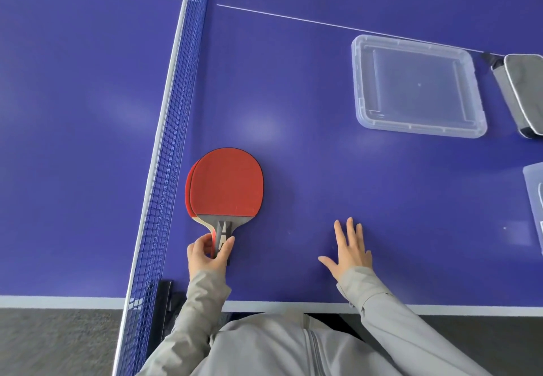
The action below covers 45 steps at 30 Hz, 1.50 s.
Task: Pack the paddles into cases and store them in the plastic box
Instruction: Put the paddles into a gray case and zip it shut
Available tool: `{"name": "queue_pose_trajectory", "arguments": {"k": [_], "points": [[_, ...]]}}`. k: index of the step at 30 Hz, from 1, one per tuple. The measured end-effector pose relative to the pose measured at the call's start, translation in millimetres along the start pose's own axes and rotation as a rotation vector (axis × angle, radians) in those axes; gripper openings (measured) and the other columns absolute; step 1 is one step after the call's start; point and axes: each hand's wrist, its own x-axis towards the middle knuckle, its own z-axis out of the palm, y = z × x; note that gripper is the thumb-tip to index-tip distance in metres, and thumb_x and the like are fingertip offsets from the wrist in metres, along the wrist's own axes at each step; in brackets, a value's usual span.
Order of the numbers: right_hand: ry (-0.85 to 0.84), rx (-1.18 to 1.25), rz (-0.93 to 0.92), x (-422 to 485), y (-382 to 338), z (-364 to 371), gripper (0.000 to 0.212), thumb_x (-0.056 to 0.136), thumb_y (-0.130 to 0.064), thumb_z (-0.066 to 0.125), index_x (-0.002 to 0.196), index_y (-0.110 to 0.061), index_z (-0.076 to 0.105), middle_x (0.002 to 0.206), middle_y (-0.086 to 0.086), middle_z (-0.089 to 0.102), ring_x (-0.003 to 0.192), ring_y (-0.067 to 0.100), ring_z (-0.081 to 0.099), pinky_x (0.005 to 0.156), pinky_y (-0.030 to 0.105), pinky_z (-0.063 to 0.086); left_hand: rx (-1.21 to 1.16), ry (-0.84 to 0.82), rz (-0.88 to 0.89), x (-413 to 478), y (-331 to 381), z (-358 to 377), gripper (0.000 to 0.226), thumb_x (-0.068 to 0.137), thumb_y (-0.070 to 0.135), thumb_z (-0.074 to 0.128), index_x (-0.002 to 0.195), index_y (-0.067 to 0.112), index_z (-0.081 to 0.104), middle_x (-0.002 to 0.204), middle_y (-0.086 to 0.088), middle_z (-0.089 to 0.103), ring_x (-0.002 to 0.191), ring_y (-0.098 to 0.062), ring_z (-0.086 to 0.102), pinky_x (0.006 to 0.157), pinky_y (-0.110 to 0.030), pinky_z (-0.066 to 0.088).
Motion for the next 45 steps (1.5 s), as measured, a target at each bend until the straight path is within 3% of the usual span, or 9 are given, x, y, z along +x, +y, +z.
{"name": "queue_pose_trajectory", "arguments": {"k": [5,8,12,14,18,25,30,38,45], "points": [[0.023,0.01,-0.01,1,2,3,0.09,0.087,-0.053,0.054,0.149,-0.029,-0.006,0.157,-0.002,-0.022,0.145,0.023,-0.017,0.111,0.054,0.023,0.033,0.025,-0.003,-3,5,4,0.034,0.077,0.023,0.077,0.104,0.011,0.059,0.106,-0.003,0.041,0.076,-0.007,0.052,0.066,-0.014,0.043],[0.013,0.046,-0.035,1,5,5,0.088,0.088,-0.053,0.053,0.15,-0.029,-0.005,0.157,-0.003,-0.021,0.145,0.022,-0.017,0.111,0.055,0.021,0.069,0.012,0.014,-2,6,2,0.033,0.078,0.021,0.076,0.102,0.006,0.058,0.106,-0.007,0.044,0.07,-0.004,0.051,0.056,-0.005,0.043],[0.011,0.108,-0.099,-3,18,7,0.083,0.09,-0.051,0.05,0.15,-0.029,-0.004,0.157,-0.004,-0.02,0.145,0.018,-0.017,0.114,0.053,0.014,0.147,-0.012,0.036,-8,5,-2,0.028,0.079,0.026,0.075,0.099,0.011,0.061,0.103,-0.006,0.05,0.077,-0.012,0.054,0.081,-0.039,0.052],[0.022,0.159,-0.121,-9,32,9,0.081,0.092,-0.05,0.048,0.15,-0.029,-0.003,0.158,-0.004,-0.018,0.145,0.017,-0.016,0.115,0.052,0.011,0.187,0.001,0.016,-17,0,-2,0.032,0.079,0.028,0.075,0.103,0.013,0.06,0.104,-0.003,0.045,0.084,-0.016,0.053,0.086,-0.047,0.05],[0.063,0.299,-0.148,-26,69,12,0.076,0.093,-0.049,0.046,0.15,-0.029,-0.001,0.159,-0.005,-0.012,0.146,0.015,-0.014,0.116,0.047,0.007,0.328,0.069,0.001,-45,-18,0,0.059,0.076,0.03,0.077,0.123,0.006,0.054,0.125,-0.011,0.043,0.112,-0.025,0.047,0.104,-0.043,0.038],[0.166,0.396,-0.083,-60,176,23,0.074,0.094,-0.05,0.042,0.15,-0.028,0.0,0.159,-0.003,-0.009,0.146,0.016,-0.011,0.117,0.044,0.008,0.51,0.103,-0.116,-125,-38,46,0.079,0.077,0.029,0.076,0.139,-0.002,0.038,0.141,-0.026,0.037,0.135,-0.036,0.029,0.114,-0.042,0.019],[0.248,0.462,-0.014,-83,267,36,0.073,0.094,-0.05,0.041,0.15,-0.028,-0.001,0.16,-0.002,-0.007,0.147,0.017,-0.009,0.118,0.042,0.01,0.702,-0.067,0.23,-189,-34,124,0.076,0.082,0.038,0.069,0.142,0.007,0.035,0.149,-0.012,0.031,0.136,-0.033,0.028,0.109,-0.048,0.025],[0.392,0.654,0.125,-117,382,38,0.071,0.094,-0.046,0.045,0.15,-0.026,0.007,0.16,-0.001,0.002,0.147,0.016,-0.001,0.118,0.042,0.017,1.277,-0.231,0.822,-270,-1,264,0.082,0.088,0.067,0.031,0.151,0.02,0.008,0.16,0.006,-0.001,0.147,-0.015,-0.007,0.118,-0.035,0.001],[0.526,0.773,0.19,-116,462,9,0.069,0.094,-0.039,0.049,0.15,-0.022,0.013,0.159,0.002,0.011,0.147,0.017,0.006,0.117,0.042,0.023,1.413,-0.278,1.09,-313,32,359,0.081,0.089,0.068,0.017,0.15,0.02,-0.006,0.159,0.006,-0.009,0.146,-0.016,-0.013,0.119,-0.039,-0.004]]}}
